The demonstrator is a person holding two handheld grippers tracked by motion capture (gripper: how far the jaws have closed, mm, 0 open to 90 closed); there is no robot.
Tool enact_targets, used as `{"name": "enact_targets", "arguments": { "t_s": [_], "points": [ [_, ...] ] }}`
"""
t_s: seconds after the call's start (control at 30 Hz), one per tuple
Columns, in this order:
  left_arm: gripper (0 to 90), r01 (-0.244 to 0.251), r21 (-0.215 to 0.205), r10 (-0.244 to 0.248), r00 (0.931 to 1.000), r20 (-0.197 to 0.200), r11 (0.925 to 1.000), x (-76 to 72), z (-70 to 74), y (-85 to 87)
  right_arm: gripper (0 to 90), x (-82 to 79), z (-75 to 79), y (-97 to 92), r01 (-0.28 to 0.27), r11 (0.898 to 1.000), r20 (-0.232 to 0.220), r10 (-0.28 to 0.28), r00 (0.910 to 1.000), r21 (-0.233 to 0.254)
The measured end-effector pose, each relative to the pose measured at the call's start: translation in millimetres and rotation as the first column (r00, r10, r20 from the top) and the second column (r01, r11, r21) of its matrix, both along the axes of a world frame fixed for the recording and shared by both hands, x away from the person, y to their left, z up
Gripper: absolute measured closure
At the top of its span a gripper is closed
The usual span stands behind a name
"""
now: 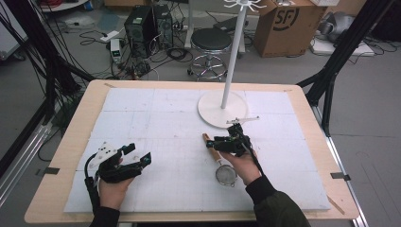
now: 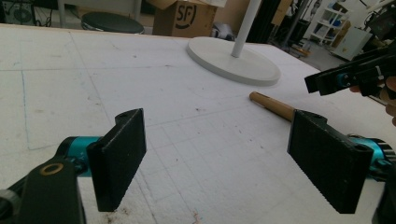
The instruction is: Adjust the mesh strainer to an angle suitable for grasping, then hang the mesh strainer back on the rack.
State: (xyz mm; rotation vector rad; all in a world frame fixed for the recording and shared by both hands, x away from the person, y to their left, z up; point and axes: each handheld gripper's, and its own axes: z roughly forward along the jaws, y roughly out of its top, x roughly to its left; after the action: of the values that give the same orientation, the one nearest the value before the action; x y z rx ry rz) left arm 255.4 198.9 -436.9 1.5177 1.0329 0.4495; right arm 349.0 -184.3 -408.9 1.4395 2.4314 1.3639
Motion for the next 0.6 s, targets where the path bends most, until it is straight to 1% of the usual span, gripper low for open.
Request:
{"name": "enact_targets", "arguments": {
  "t_s": [0.1, 0.13, 0.27, 0.3, 0.4, 0.47, 0.6],
  "points": [
    [20.0, 0.000, 0.005, 0.000, 1.0000, -0.002, 1.0000, 0.1, -0.1, 0.0, 48.1, -0.3, -2.9, -5.4, 0.008, 1.000, -0.007, -0.008, 0.9999, 0.003],
    [20.0, -0.001, 0.006, 0.001, 1.0000, -0.004, 1.0000, 0.1, -0.1, -0.1, 47.7, -0.5, -5.7, -9.2, 0.016, 1.000, -0.017, -0.016, 0.9997, 0.005],
    [20.0, -0.002, 0.005, 0.002, 1.0000, -0.006, 1.0000, 0.0, -0.5, -0.2, 47.5, -1.3, -8.8, -11.9, 0.015, 1.000, -0.022, -0.015, 0.9997, -0.003],
    [20.0, -0.002, 0.006, 0.002, 1.0000, -0.005, 1.0000, 0.1, -0.6, 0.1, 47.3, -1.6, -9.2, -11.8, 0.017, 1.000, -0.031, -0.017, 0.9994, -0.013],
    [20.0, -0.001, 0.007, 0.001, 1.0000, -0.005, 1.0000, -0.1, -0.6, 0.3, 46.9, -2.6, -10.4, -11.0, 0.007, 1.000, -0.027, -0.008, 0.9996, -0.027],
    [20.0, 0.000, 0.005, 0.000, 1.0000, 0.000, 1.0000, -0.3, -0.4, 0.3, 46.1, -4.2, -10.7, -9.6, 0.005, 0.999, -0.037, -0.006, 0.9993, -0.037],
    [20.0, -0.001, 0.002, 0.001, 1.0000, -0.004, 1.0000, 0.3, -0.5, -0.6, 45.3, -6.6, -15.7, -6.9, -0.006, 0.998, -0.055, 0.002, 0.9985, -0.062]
  ]
}}
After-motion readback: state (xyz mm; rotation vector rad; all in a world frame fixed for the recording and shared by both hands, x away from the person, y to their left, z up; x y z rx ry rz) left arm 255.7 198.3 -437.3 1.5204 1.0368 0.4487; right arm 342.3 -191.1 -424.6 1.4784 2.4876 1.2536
